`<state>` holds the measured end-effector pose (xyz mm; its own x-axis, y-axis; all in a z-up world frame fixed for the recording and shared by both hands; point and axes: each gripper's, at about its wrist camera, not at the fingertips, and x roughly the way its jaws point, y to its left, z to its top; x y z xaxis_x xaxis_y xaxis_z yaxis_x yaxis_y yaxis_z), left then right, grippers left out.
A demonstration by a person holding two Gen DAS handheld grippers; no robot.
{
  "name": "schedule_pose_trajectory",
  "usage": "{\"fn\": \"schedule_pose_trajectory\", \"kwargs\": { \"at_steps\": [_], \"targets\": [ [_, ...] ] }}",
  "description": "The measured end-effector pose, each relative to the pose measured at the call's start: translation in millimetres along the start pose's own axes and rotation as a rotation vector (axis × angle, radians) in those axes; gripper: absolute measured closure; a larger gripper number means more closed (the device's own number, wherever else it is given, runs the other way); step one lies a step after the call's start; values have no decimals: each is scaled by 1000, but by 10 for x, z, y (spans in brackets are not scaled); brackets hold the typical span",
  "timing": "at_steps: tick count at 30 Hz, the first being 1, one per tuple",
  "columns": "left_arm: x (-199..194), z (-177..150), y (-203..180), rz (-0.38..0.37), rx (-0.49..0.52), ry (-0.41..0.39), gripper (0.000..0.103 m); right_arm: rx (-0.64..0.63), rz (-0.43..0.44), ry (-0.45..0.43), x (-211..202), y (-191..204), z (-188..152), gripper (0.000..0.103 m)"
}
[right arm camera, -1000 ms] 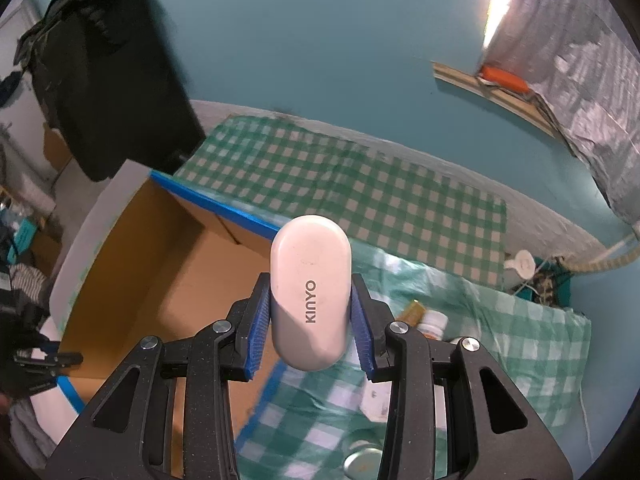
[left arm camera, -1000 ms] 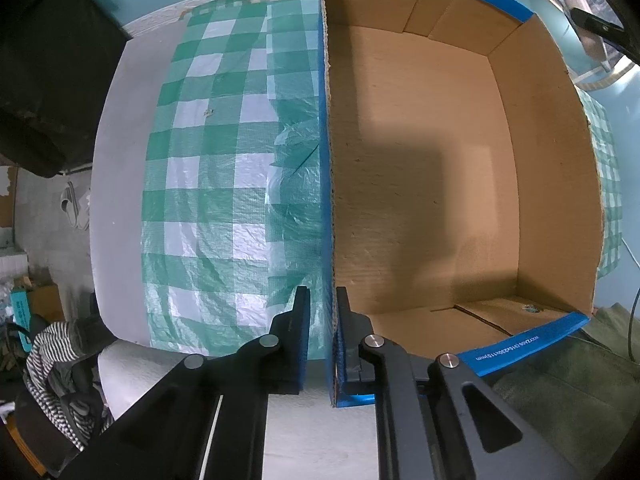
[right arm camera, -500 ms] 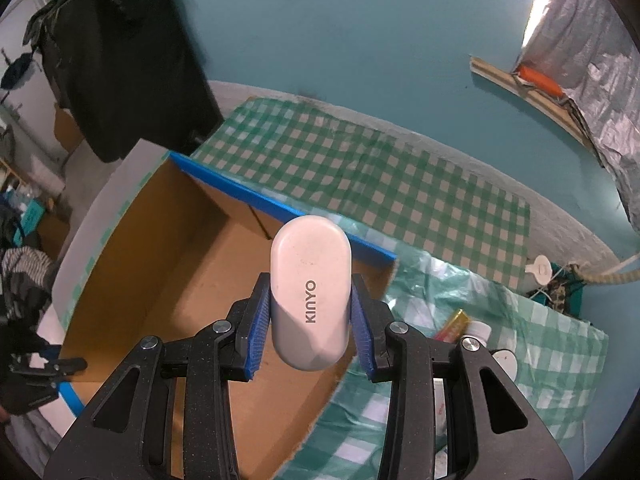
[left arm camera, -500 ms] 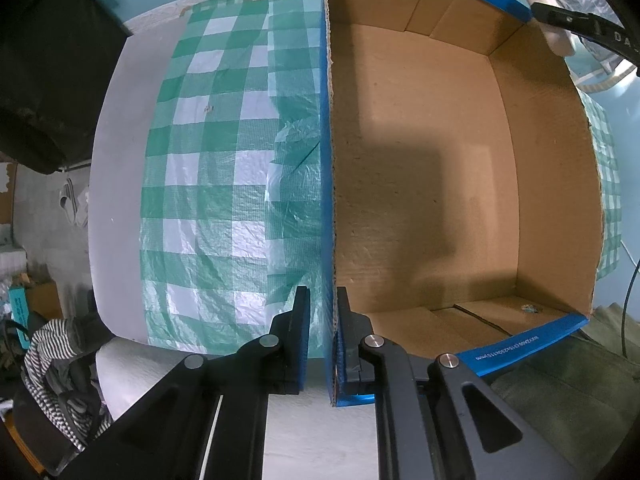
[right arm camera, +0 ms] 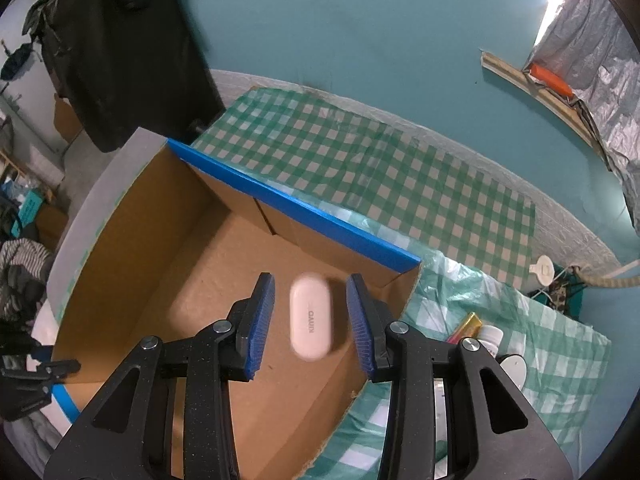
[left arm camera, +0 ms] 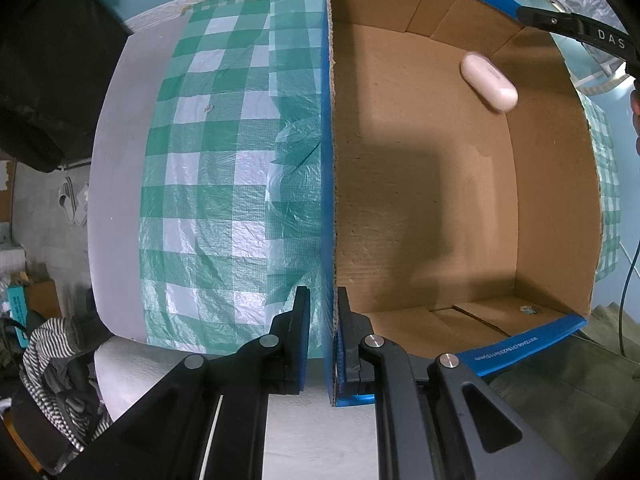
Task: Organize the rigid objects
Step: 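Carry the KINYO case over the box and open the right gripper, then move the right gripper back over the green metal tin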
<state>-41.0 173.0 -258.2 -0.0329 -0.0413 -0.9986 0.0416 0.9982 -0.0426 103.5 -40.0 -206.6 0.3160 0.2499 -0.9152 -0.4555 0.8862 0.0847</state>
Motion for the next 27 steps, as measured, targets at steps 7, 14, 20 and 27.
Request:
{"fn": "schedule_pose_trajectory", "kwargs": {
  "at_steps": [7, 14, 20, 27],
  "targets": [
    [7, -8, 5, 0, 0, 1, 92, 36, -12, -5, -83, -79, -26, 52],
    [3, -12, 25, -7, -6, 1, 92, 80, -30, -20, -273, -212, -117, 44],
    [10, -8, 35, -6, -5, 4, 92, 99, -56, -24, -437, -316, -235, 44],
    [12, -15, 41, -6, -4, 3, 92, 111, -82, -15, -590, -429, -387, 44]
  ]
}}
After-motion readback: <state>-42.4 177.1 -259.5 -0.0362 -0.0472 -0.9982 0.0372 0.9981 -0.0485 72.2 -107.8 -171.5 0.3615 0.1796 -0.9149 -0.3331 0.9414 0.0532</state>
